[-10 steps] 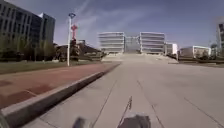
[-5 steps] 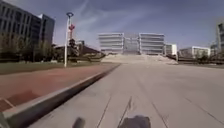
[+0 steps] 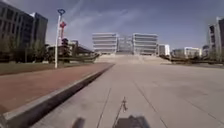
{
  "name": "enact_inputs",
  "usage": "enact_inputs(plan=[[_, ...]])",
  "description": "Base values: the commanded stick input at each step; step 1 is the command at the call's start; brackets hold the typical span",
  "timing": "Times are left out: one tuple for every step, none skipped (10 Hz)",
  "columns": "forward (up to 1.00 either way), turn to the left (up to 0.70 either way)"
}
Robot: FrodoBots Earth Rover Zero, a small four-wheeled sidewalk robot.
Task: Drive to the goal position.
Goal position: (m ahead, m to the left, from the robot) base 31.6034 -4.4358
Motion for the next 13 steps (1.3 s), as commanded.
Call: enact_inputs(plan=[[0.70, 0.00], [0.70, 0.00], [0.70, 0.00], [0.70, 0.00], [0.70, 0.00], [0.70, 0.00], [0.70, 0.00], [0.70, 0.00], [0.70, 0.00], [0.70, -0.02], [0.70, -0.27], [0.70, -0.25], [0.70, 0.00]])
